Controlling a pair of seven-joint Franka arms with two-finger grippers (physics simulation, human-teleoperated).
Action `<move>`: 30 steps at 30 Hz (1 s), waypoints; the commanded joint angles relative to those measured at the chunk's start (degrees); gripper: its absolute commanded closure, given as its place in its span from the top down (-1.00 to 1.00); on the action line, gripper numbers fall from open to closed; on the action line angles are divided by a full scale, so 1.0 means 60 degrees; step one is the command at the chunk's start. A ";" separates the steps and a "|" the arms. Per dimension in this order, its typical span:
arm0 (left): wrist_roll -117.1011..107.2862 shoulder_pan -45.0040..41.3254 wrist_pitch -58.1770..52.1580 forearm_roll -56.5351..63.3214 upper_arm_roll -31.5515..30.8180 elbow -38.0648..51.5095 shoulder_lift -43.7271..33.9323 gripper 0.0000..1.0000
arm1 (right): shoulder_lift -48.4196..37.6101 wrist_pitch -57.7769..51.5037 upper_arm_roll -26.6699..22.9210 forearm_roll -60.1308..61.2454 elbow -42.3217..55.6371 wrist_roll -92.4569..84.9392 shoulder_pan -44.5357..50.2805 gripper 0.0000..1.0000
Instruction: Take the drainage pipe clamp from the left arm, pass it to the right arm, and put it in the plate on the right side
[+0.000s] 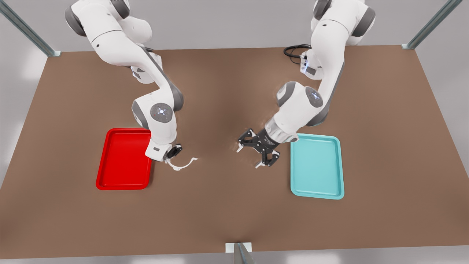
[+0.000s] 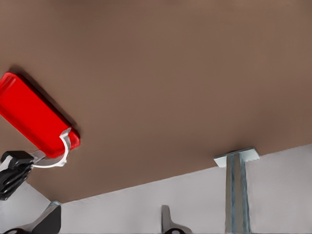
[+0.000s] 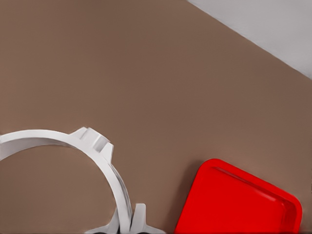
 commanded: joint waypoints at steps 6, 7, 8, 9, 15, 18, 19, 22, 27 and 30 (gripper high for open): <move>2.6090 0.3034 -0.7848 0.4540 -0.0041 -0.0070 -0.2157 1.00 | 0.0379 0.0261 0.2161 0.0073 -0.0925 -0.2829 -0.4796 -0.57; 2.6105 0.2946 -0.7833 0.5054 -0.0099 -0.0084 -0.2348 1.00 | 0.0365 0.0217 0.2161 0.0073 -0.0925 -0.2918 -0.4840 -0.57; 2.6090 0.2829 -0.7819 0.5069 -0.0100 -0.0084 -0.2392 1.00 | 0.0438 0.0100 0.2161 0.0073 -0.0939 -0.3371 -0.5264 -0.57; 2.6076 0.2785 -0.7789 0.5069 -0.0100 -0.0084 -0.2334 1.00 | 0.0555 -0.0149 0.2161 0.0088 -0.0925 -0.3445 -0.5484 -0.57; 2.5885 0.2785 -0.7482 0.5156 -0.0070 0.0414 -0.1235 1.00 | 0.1170 -0.0353 0.2190 0.0088 -0.1100 -0.4163 -0.6451 -0.57; 2.5856 0.2755 -0.7496 0.5156 -0.0070 0.0414 -0.1132 1.00 | 0.1199 -0.0969 0.2234 0.0102 -0.1130 -0.4134 -0.6598 -0.57; 2.5841 0.2755 -0.7496 0.5156 -0.0085 0.0414 -0.1132 1.00 | 0.1199 -0.1116 0.2249 0.0102 -0.1130 -0.4134 -0.6598 -0.57; 2.5885 0.2770 -0.7540 0.5142 -0.0100 0.0428 -0.1132 1.00 | 0.1214 -0.1189 0.2249 0.0102 -0.1115 -0.4104 -0.6583 -0.57; 2.5915 0.2770 -0.7482 0.5142 -0.0100 0.0428 -0.1001 1.00 | 0.1258 -0.1175 0.2249 0.0088 -0.1071 -0.4060 -0.6554 1.00; 2.5915 0.2770 -0.7467 0.5142 -0.0100 0.0472 -0.0986 1.00 | 0.1141 -0.1495 0.3039 0.0088 -0.0135 -0.4119 -0.6627 1.00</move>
